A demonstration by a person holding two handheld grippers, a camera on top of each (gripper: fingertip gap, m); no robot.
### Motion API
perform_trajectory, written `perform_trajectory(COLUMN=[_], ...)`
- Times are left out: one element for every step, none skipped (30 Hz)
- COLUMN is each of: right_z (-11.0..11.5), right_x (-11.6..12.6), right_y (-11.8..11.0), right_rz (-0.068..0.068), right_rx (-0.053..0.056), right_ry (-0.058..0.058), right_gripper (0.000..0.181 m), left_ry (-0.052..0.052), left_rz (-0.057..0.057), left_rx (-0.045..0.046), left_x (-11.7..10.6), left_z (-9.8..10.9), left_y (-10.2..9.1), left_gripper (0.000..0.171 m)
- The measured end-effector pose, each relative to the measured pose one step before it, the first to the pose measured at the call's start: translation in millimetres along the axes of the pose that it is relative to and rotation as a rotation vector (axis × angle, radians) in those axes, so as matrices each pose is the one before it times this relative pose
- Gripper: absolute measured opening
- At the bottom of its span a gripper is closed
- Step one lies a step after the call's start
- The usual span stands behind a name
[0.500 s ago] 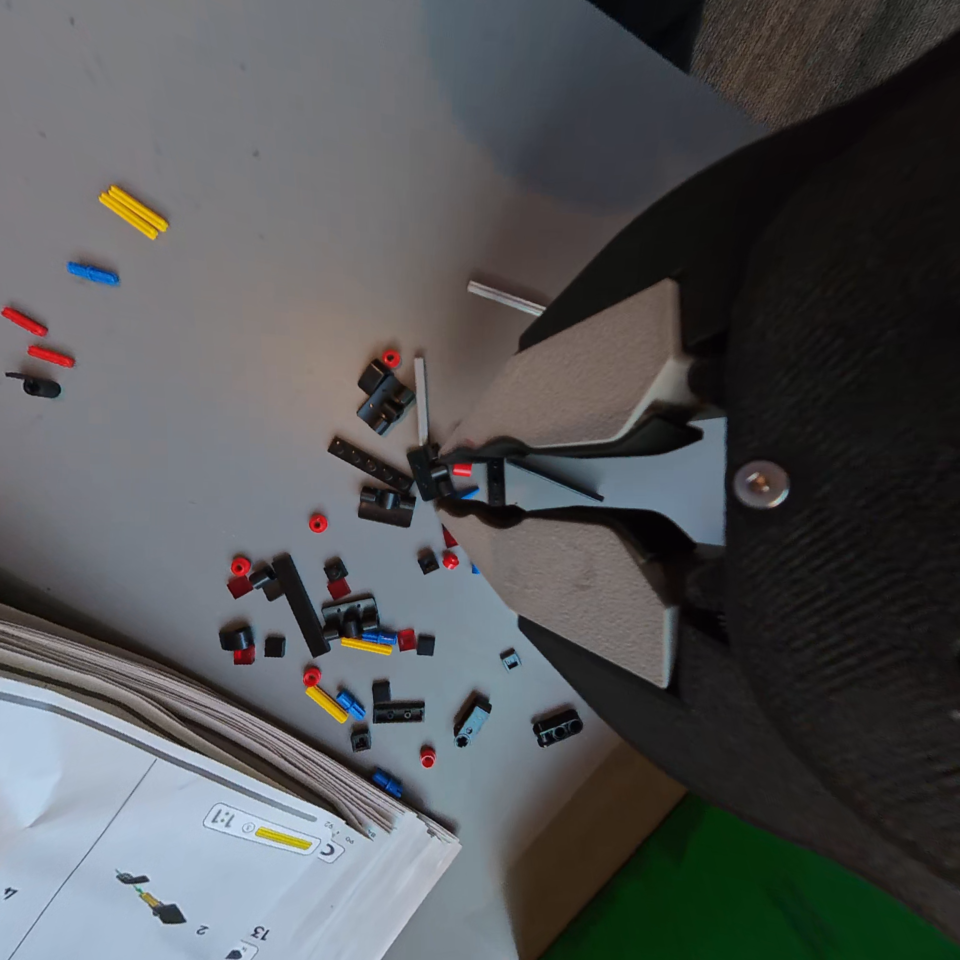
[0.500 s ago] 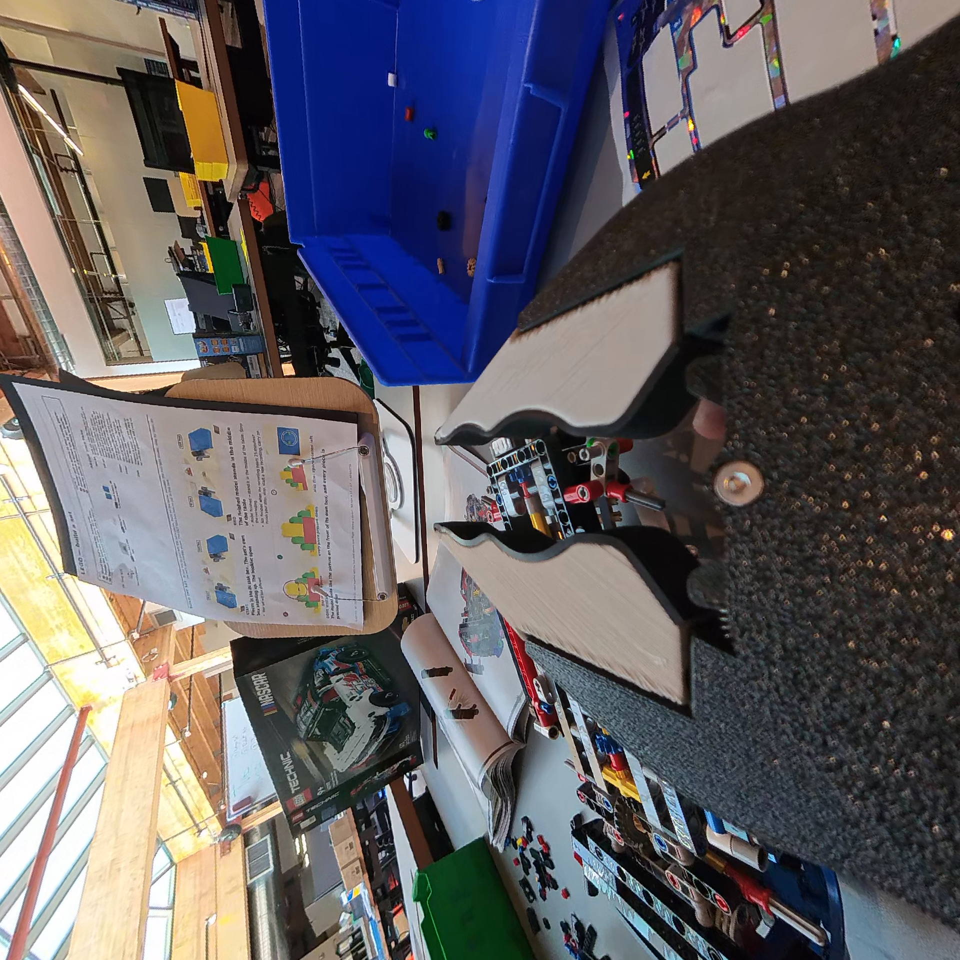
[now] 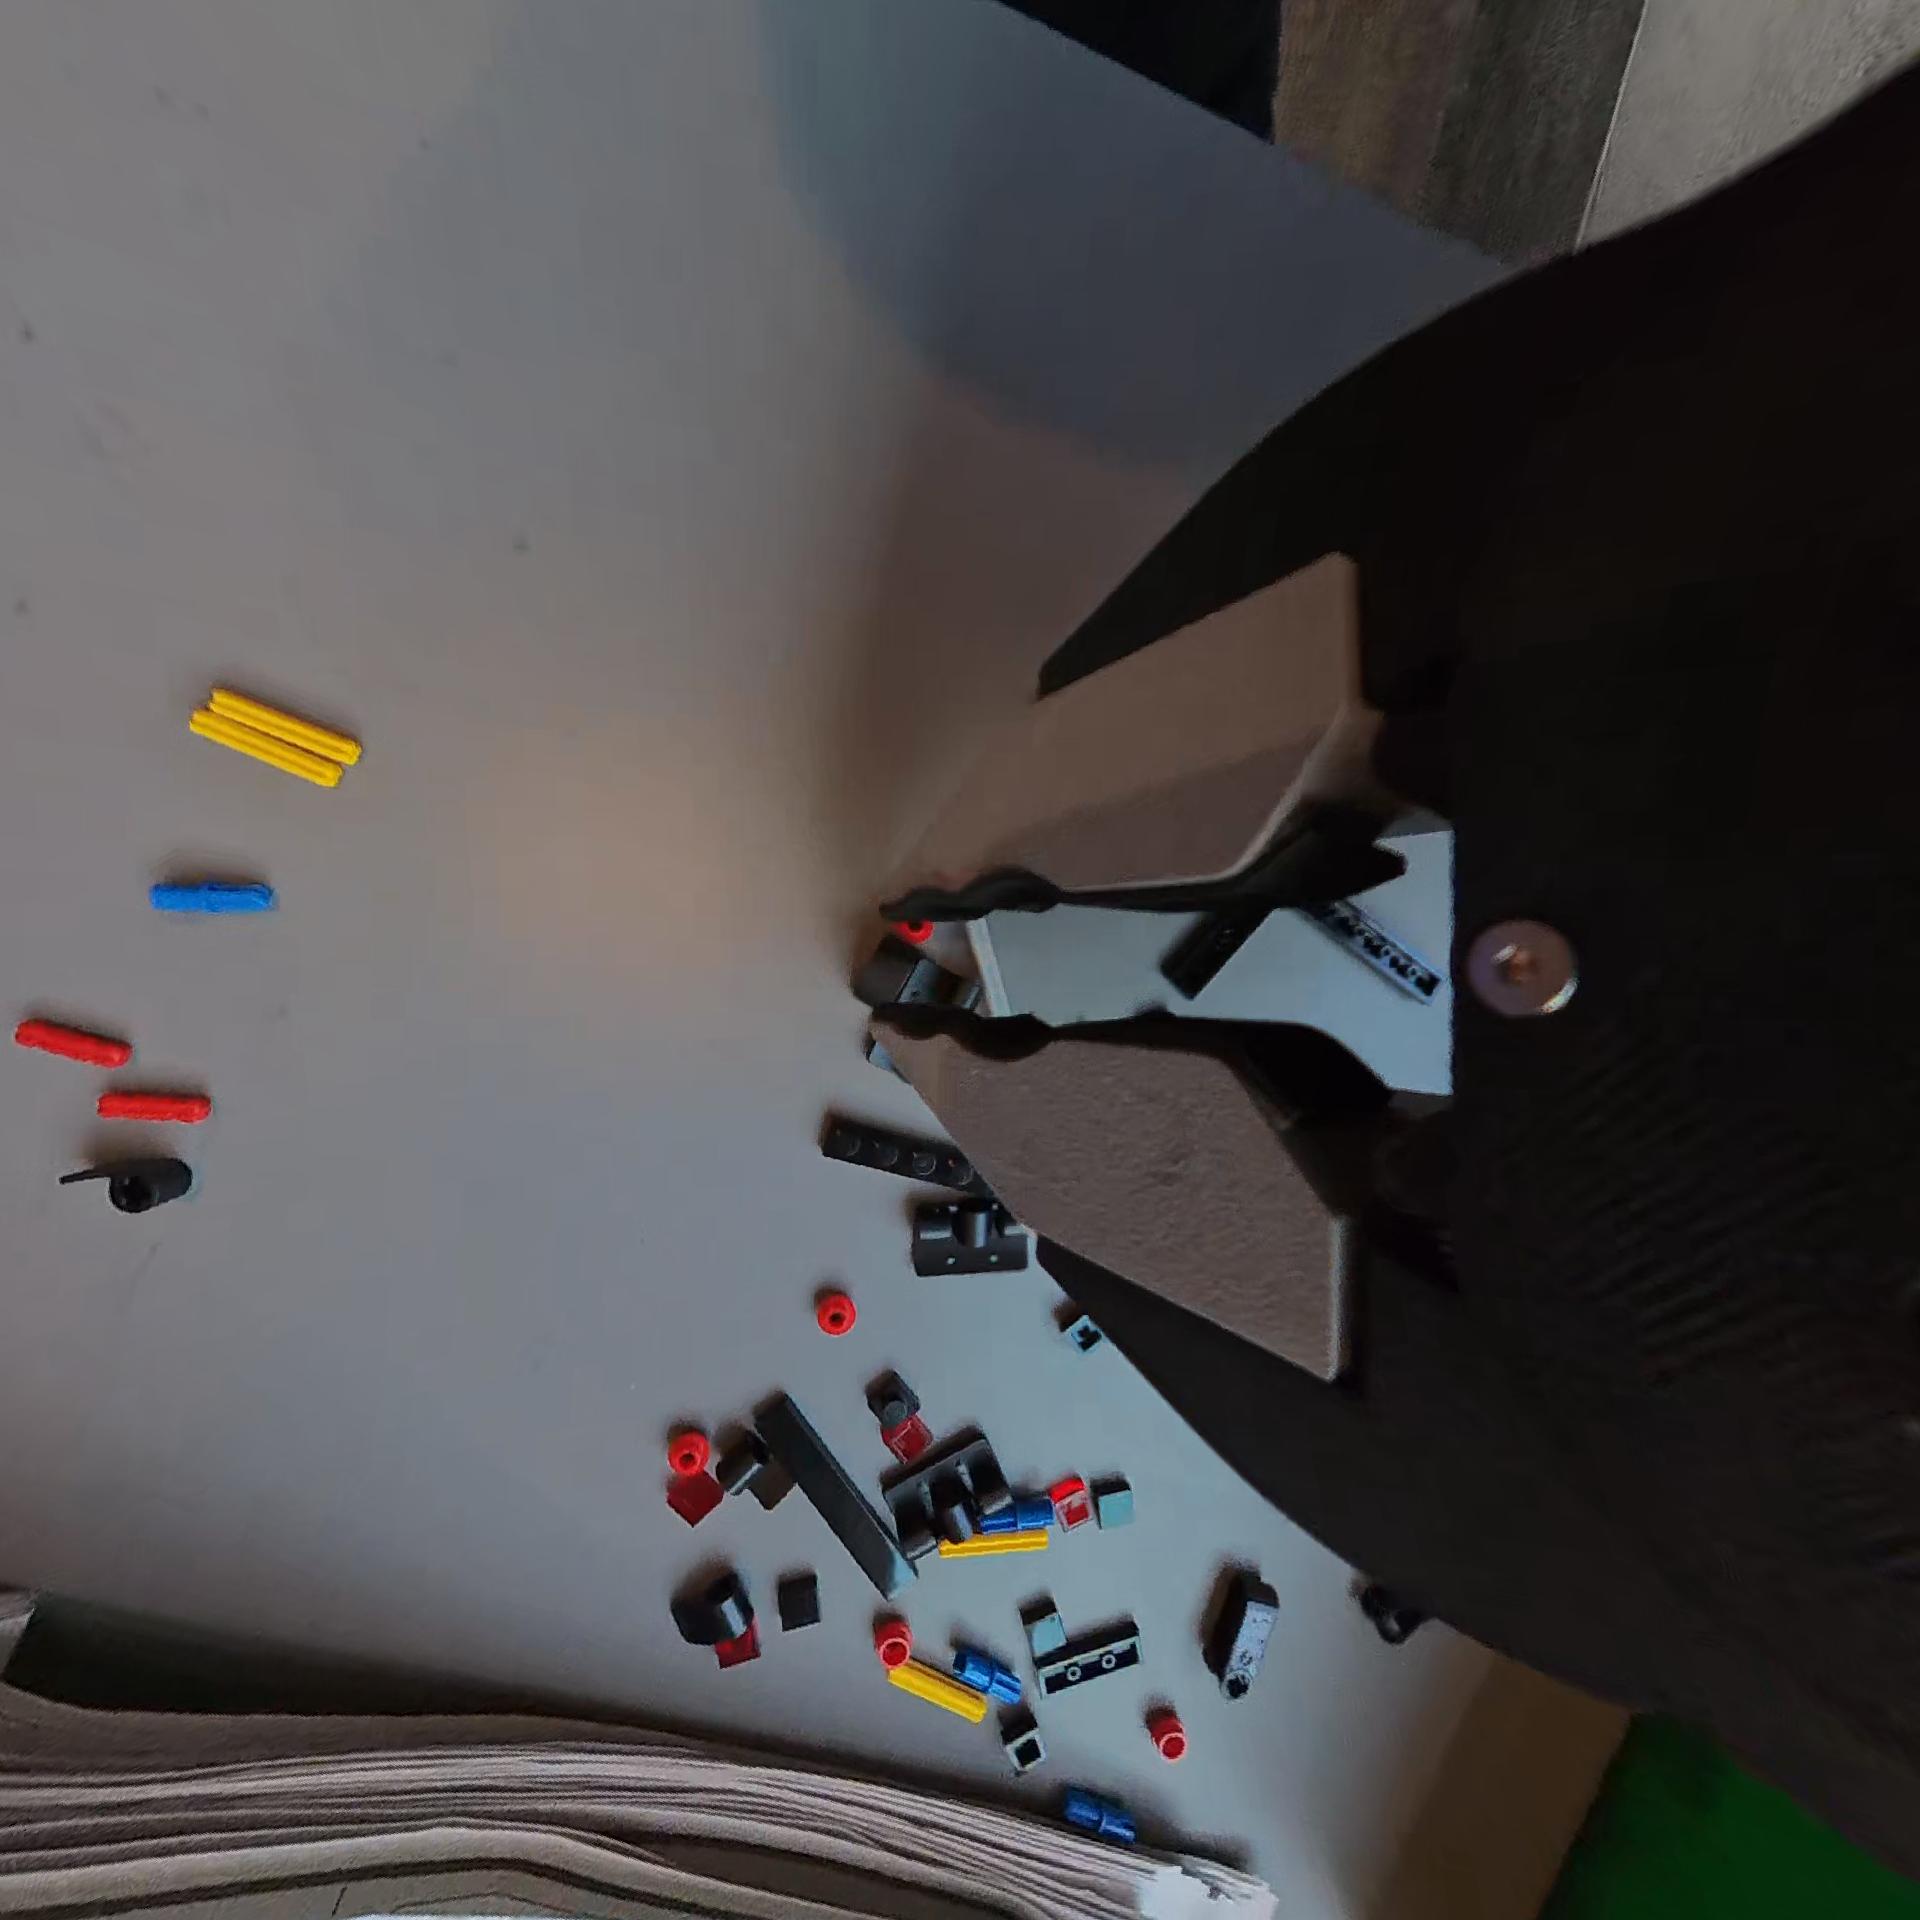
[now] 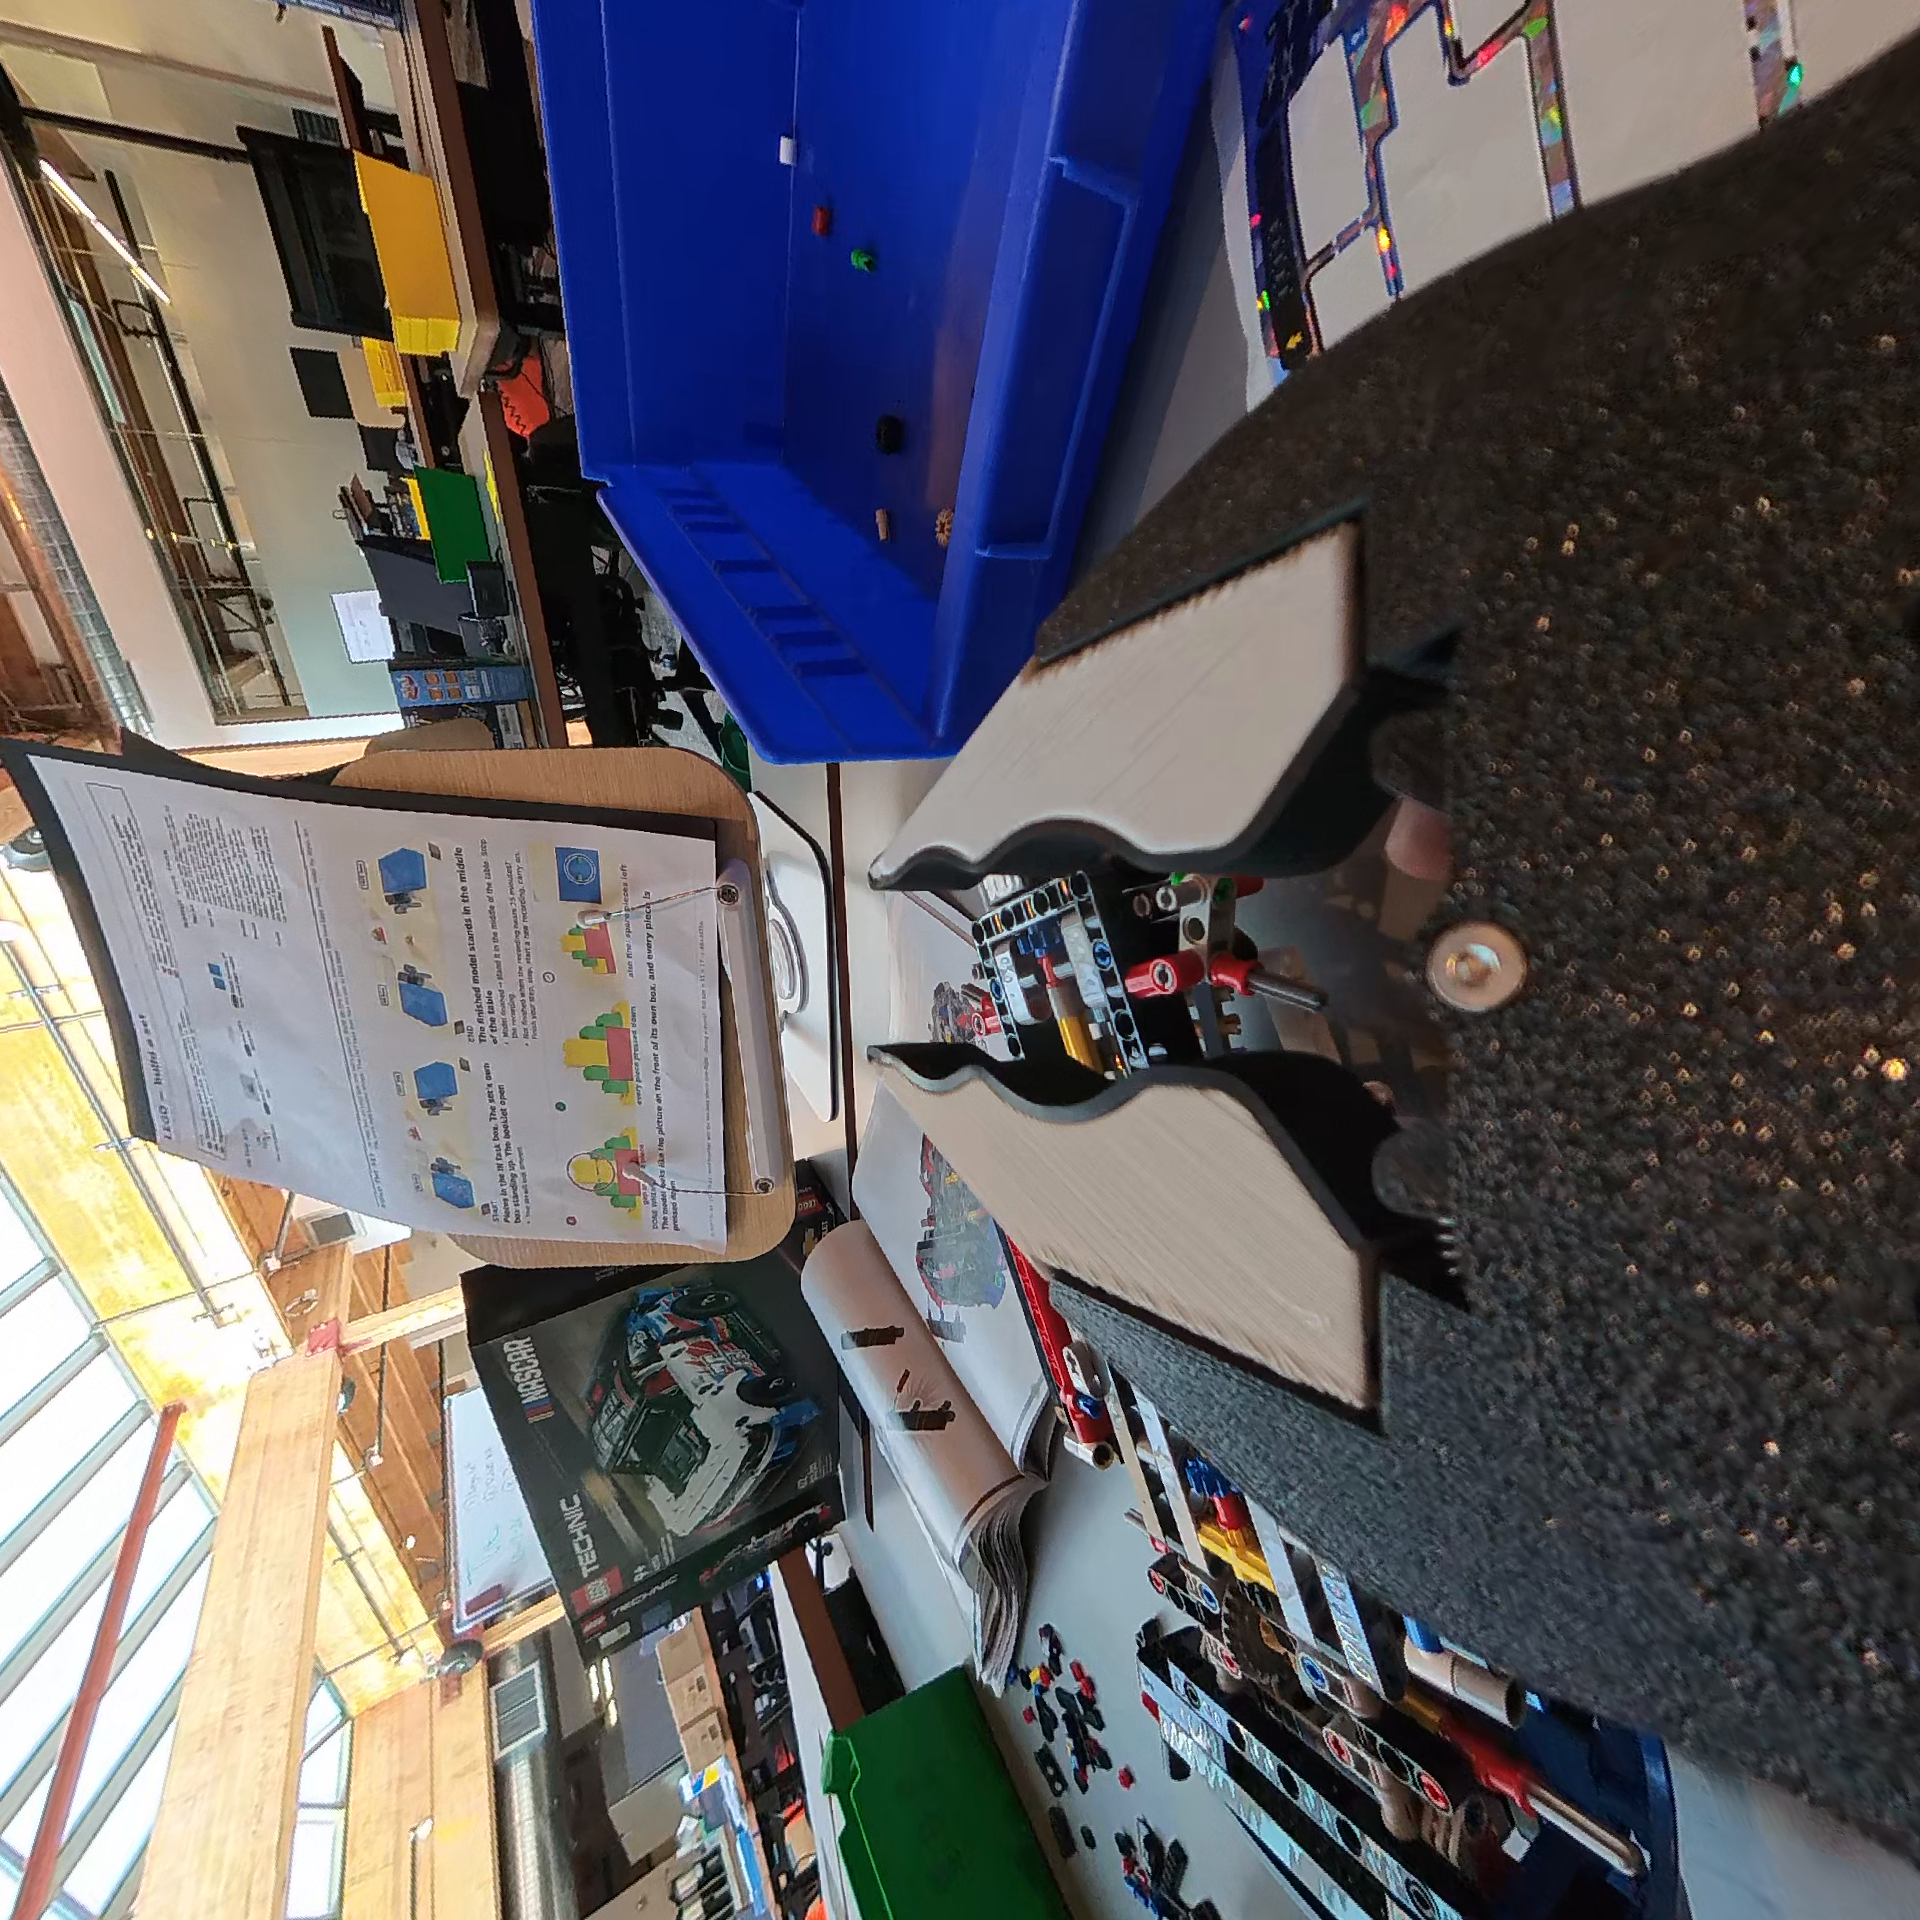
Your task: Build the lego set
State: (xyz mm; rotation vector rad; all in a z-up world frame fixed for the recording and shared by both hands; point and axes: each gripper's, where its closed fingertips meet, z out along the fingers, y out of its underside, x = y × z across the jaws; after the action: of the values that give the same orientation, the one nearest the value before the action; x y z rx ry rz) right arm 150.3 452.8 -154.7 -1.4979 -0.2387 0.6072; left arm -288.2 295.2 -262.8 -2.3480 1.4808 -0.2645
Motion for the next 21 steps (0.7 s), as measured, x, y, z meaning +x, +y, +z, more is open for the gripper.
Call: perform_trajectory(right_z=[0.08,0.25,0.33,0.37,0.45,0.43,0.42,0.35,0.25,0.08,-0.04,-0.02,-0.04,0.05,0.04,0.19,0.24,0.25,0.15,0.16,0.06], right_x=[-0.57,-0.72,-0.87,-0.94,-0.73,-0.67,-0.64,-0.44,-0.34,-0.23,-0.18,-0.28,-0.24,-0.36,-0.44,-0.46,-0.52,-0.45,-0.48,-0.32,-0.20], right_y=[0.21,0.25,0.21,0.22,0.22,0.18,0.29,0.18,0.09,0.00,-0.05,-0.09,-0.05,0.04,0.04,0.05,0.00,0.22,0.33,0.10,0.01], right_rz=[-0.0024,-0.0017,0.0001,0.0008,0.0003,0.0000,0.0000,0.0006,0.0009,0.0011,0.0013,0.0015,0.0015,0.0013,0.0010,0.0006,0.0001,0.0002,0.0004,0.0004,0.0002], right_rx=[-0.0014,-0.0022,-0.0015,-0.0008,-0.0009,-0.0013,-0.0014,-0.0009,-0.0004,0.0000,0.0002,0.0005,0.0002,-0.0001,-0.0001,0.0000,-0.0002,-0.0011,-0.0012,-0.0004,0.0001], right_ry=[-0.0018,-0.0025,-0.0038,-0.0041,-0.0032,-0.0029,-0.0028,-0.0022,-0.0016,-0.0015,-0.0012,-0.0018,-0.0016,-0.0013,-0.0020,-0.0022,-0.0022,-0.0022,-0.0020,-0.0013,-0.0007], right_gripper=[0.028,0.028,0.028,0.028,0.028,0.028,0.028,0.028,0.028,0.028,0.028,0.028,0.028,0.028,0.028,0.028,0.028,0.028,0.028,0.028,0.027], left_ry=[-0.0033,-0.0038,-0.0051,-0.0003,0.0086,0.0050,0.0027,0.0031,0.0018,0.0027,0.0042,0.0022,-0.0003,-0.0009,-0.0002,-0.0006,-0.0023,0.0011,-0.0059,-0.0041,-0.0021], left_rz=[0.0104,0.0047,0.0030,0.0017,0.0007,0.0008,0.0037,0.0051,0.0025,-0.0026,-0.0044,-0.0049,-0.0061,-0.0042,-0.0003,0.0033,0.0027,-0.0028,-0.0035,-0.0008,-0.0011], left_rx=[-0.01626,-0.01996,-0.01847,-0.00655,-0.00187,0.00379,0.00522,0.00280,0.00486,0.00250,-0.00255,-0.00664,-0.00869,-0.00753,-0.00457,-0.00404,-0.00631,0.00239,-0.00464,0.00054,-0.00220], left_x=[-0.41,-0.82,-1.00,0.00,1.36,1.26,1.12,1.13,0.54,0.14,0.23,-0.13,-0.21,0.00,0.30,0.36,0.07,0.19,-1.01,-0.78,-0.61], left_z=[1.42,1.46,1.65,1.05,0.87,0.57,0.44,0.23,0.12,0.35,0.53,0.61,0.62,0.50,0.37,0.80,1.10,0.34,0.53,0.26,0.23], left_y=[0.96,2.01,2.08,0.22,-0.81,-2.10,-2.54,-2.08,-2.16,-1.65,-0.64,0.36,0.77,0.85,0.44,0.44,0.62,-1.17,-0.33,-1.41,-1.16], left_gripper=[0.012,0.011,0.009,0.005,0.005,0.004,0.005,0.006,0.007,0.008,0.010,0.011,0.012,0.013,0.013,0.012,0.011,0.007,0.005,0.005,0.005])
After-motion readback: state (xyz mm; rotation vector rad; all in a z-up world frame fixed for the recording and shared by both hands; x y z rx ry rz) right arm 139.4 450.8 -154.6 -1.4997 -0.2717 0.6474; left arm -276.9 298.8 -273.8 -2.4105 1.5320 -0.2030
